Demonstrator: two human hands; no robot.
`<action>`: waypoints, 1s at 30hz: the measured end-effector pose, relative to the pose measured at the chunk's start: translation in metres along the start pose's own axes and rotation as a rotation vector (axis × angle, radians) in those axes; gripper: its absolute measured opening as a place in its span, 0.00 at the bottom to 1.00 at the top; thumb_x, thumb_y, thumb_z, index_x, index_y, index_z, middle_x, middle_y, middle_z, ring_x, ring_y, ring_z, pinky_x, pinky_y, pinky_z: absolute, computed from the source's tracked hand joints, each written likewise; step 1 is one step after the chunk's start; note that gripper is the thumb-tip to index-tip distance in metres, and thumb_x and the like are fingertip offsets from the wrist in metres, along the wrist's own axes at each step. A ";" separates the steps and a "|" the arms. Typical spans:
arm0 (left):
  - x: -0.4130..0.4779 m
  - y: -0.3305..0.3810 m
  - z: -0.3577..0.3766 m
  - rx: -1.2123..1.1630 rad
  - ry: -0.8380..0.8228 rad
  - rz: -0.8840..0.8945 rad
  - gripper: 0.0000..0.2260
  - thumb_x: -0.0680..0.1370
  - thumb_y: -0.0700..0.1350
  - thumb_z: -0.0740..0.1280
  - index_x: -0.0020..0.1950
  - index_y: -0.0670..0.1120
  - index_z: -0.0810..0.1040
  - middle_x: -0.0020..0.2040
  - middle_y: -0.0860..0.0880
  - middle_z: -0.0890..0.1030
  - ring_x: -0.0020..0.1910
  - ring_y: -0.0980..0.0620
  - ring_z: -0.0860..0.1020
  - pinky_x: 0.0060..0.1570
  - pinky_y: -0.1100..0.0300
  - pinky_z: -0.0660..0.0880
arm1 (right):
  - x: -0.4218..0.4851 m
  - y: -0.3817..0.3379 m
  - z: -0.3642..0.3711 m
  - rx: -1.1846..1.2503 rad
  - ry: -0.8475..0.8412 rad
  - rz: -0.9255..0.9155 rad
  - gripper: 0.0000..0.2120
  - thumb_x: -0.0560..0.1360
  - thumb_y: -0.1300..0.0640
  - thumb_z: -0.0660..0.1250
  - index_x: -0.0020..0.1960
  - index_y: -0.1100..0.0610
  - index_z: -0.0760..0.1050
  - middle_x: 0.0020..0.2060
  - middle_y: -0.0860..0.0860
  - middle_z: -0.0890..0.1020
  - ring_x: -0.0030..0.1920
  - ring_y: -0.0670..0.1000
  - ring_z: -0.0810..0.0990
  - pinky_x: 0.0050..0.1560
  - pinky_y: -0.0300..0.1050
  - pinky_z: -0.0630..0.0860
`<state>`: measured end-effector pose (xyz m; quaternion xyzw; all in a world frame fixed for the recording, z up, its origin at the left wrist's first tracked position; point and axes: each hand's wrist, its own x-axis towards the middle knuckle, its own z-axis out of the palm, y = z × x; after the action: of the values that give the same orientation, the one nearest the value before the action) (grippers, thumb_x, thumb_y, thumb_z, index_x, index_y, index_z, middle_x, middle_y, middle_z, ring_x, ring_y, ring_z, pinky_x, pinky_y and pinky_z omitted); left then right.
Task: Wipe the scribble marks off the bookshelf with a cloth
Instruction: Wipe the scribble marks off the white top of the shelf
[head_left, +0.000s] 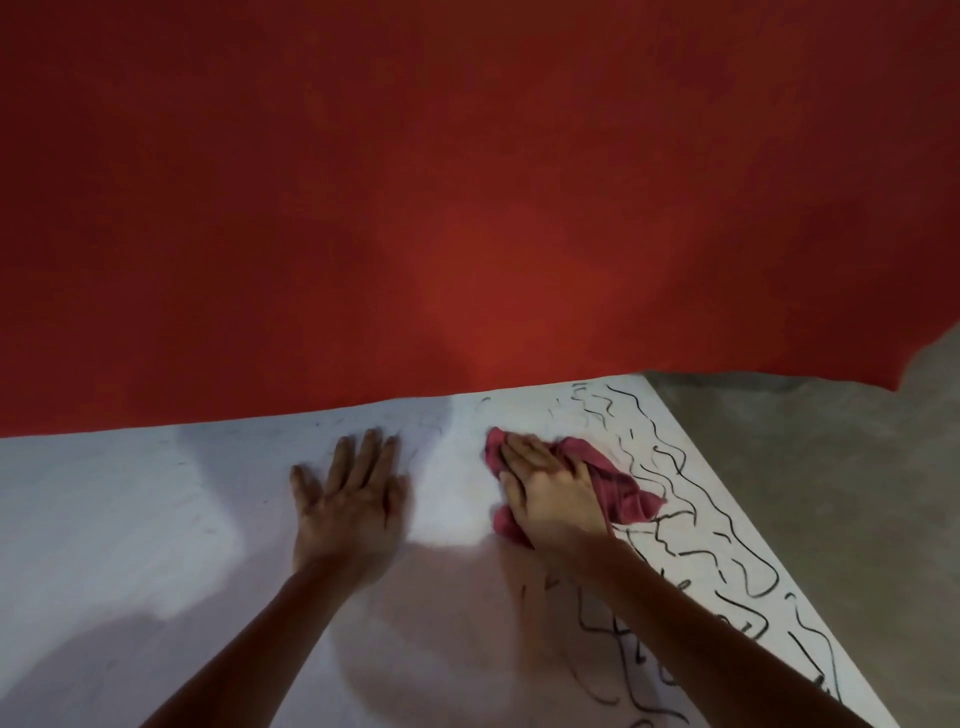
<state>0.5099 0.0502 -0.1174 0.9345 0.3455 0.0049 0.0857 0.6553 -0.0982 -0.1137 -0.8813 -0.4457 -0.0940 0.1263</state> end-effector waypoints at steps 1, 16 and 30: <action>0.000 0.000 0.000 0.000 0.001 -0.002 0.41 0.64 0.60 0.24 0.78 0.56 0.40 0.78 0.57 0.41 0.78 0.53 0.41 0.72 0.41 0.41 | 0.007 0.002 -0.002 -0.011 -0.008 -0.014 0.23 0.70 0.49 0.52 0.51 0.52 0.84 0.51 0.46 0.84 0.53 0.46 0.83 0.48 0.50 0.79; -0.001 0.000 -0.001 0.024 -0.031 -0.012 0.42 0.64 0.59 0.24 0.78 0.56 0.41 0.78 0.56 0.40 0.77 0.53 0.41 0.72 0.41 0.42 | -0.022 -0.007 0.002 0.002 0.009 0.000 0.21 0.69 0.49 0.54 0.49 0.51 0.84 0.49 0.45 0.85 0.50 0.46 0.83 0.46 0.52 0.79; 0.000 0.001 -0.004 0.010 -0.049 -0.032 0.33 0.72 0.57 0.32 0.78 0.56 0.41 0.78 0.57 0.40 0.77 0.54 0.41 0.72 0.41 0.40 | 0.004 -0.015 0.006 0.000 -0.014 -0.029 0.27 0.73 0.47 0.48 0.60 0.52 0.80 0.60 0.46 0.80 0.61 0.46 0.78 0.59 0.51 0.72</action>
<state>0.5104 0.0495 -0.1136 0.9291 0.3581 -0.0209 0.0895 0.6458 -0.0844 -0.1157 -0.8753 -0.4594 -0.0897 0.1216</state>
